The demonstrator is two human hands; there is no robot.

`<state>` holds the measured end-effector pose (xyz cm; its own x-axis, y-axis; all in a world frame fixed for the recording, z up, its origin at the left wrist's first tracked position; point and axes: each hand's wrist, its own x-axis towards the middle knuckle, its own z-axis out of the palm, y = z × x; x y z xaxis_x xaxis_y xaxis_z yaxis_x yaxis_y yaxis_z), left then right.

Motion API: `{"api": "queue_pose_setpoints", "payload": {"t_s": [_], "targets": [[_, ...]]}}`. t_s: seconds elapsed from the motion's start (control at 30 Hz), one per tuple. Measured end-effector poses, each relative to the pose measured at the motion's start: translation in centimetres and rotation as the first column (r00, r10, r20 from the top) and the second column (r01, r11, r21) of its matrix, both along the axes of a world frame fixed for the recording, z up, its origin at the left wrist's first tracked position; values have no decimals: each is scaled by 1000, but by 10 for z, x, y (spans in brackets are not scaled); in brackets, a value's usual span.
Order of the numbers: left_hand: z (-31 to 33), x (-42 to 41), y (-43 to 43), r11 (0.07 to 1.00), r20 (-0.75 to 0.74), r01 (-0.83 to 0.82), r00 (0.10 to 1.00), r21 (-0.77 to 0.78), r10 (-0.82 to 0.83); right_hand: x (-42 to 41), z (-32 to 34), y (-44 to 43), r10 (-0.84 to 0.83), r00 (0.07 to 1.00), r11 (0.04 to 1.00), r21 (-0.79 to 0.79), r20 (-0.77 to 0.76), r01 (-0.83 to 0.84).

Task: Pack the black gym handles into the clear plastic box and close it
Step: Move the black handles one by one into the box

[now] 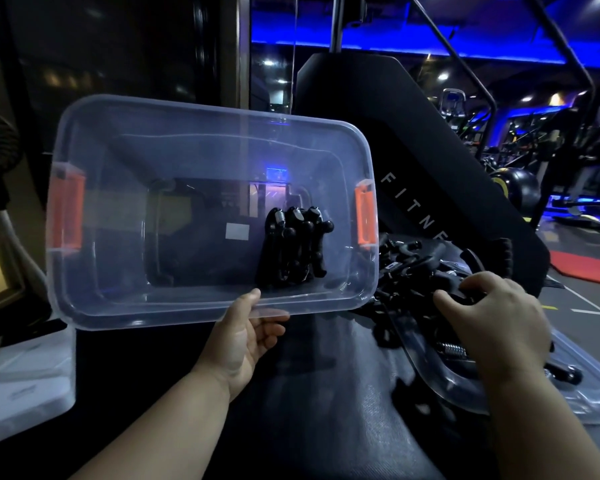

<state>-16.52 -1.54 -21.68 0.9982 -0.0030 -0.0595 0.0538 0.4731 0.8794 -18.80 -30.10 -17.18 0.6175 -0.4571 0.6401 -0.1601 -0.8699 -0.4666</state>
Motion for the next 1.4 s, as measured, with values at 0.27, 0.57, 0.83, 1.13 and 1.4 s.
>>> {"api": "queue_pose_setpoints", "payload": {"t_s": [0.27, 0.57, 0.83, 1.13, 1.4], "targets": [[-1, 2, 0, 1000, 8, 11, 1000, 0, -11, -13, 6, 5, 14, 1000, 1000, -19, -11, -14], [1, 1, 1, 1000, 1, 21, 1000, 2, -21, -15, -16, 3, -14, 950, 999, -44, -312, 1], [1, -3, 1, 1000, -5, 16, 1000, -15, -16, -6, -29, 6, -47, 941, 999, -11, -336, 46], [2, -3, -1, 1000, -3, 13, 1000, -10, -13, -6, -33, 9, 72, 993, 987, 147, -97, -57], [2, -4, -2, 1000, 0, 1, 1000, -7, -1, -12, -31, 22, 313, 922, 873, 312, 227, -374]]}}
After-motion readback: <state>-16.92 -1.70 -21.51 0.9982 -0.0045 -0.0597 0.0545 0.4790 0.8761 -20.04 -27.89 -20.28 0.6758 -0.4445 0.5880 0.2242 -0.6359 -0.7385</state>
